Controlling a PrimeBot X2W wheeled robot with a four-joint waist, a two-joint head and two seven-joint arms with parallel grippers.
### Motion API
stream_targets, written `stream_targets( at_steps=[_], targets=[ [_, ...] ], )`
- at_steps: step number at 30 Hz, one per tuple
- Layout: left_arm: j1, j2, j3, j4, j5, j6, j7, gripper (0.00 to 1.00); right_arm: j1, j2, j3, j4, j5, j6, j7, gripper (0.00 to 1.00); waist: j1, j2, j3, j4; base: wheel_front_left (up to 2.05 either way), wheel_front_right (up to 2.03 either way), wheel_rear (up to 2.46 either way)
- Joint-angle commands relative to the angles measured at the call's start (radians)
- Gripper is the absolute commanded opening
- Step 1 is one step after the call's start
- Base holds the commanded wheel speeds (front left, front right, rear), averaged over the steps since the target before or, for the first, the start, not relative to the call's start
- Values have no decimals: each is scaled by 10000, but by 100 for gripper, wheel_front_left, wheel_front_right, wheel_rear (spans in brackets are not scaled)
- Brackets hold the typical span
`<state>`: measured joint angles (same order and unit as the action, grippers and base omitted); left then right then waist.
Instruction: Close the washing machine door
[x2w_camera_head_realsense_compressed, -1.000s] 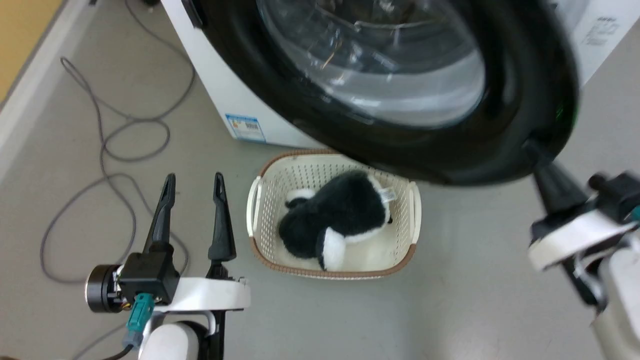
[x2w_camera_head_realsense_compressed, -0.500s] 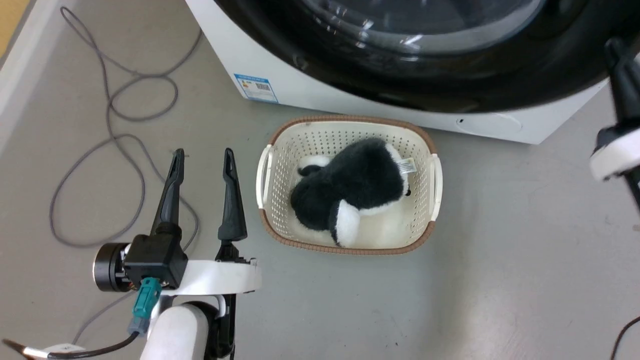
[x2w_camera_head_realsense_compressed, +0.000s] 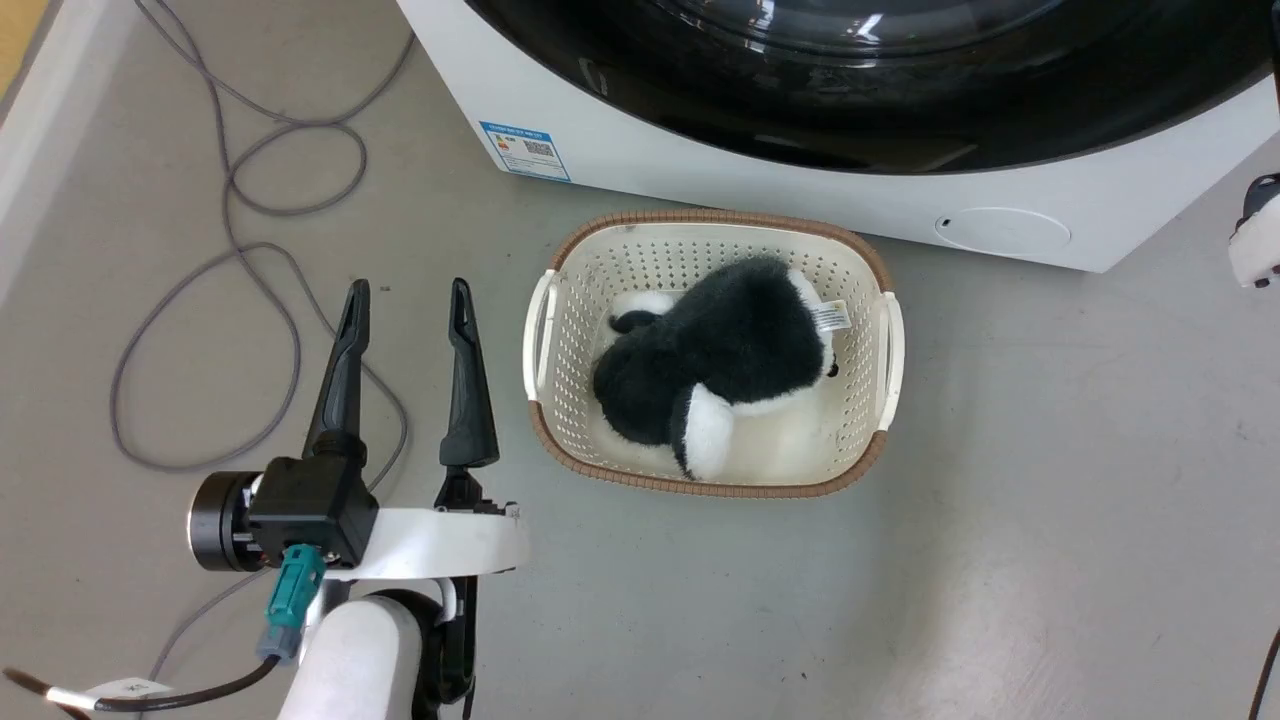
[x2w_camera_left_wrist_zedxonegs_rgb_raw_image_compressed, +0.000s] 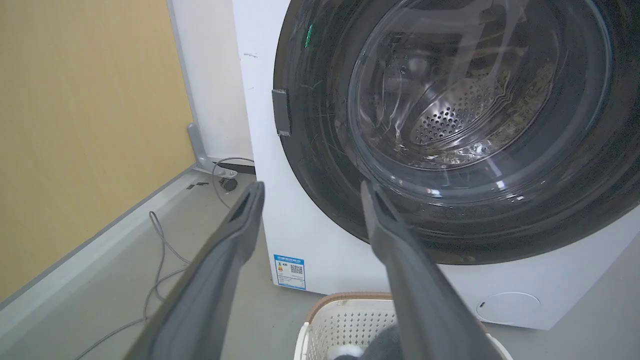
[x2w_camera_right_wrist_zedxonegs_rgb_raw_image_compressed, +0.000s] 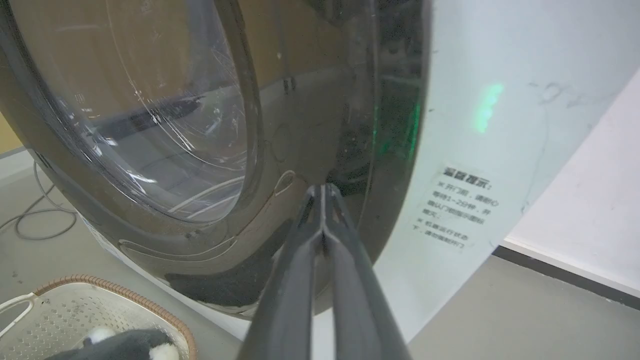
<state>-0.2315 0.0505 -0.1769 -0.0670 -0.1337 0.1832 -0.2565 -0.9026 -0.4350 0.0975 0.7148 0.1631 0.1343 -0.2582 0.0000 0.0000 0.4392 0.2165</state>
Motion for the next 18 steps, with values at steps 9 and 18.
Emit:
stream_targets(
  at_steps=[9, 18],
  targets=[
    [168, -3, 306, 245, 235, 4, -53, 100, 1041, 623, -874, -1014, -378, -36, -36, 0, 0, 0, -870, -465, 0, 0, 0],
    [592, -3, 736, 568, 607, -205, -53, 100, 3174, 1549, -1735, -3391, -1067, -36, -36, 0, 0, 0, -1887, -1243, 0, 0, 0]
  ],
)
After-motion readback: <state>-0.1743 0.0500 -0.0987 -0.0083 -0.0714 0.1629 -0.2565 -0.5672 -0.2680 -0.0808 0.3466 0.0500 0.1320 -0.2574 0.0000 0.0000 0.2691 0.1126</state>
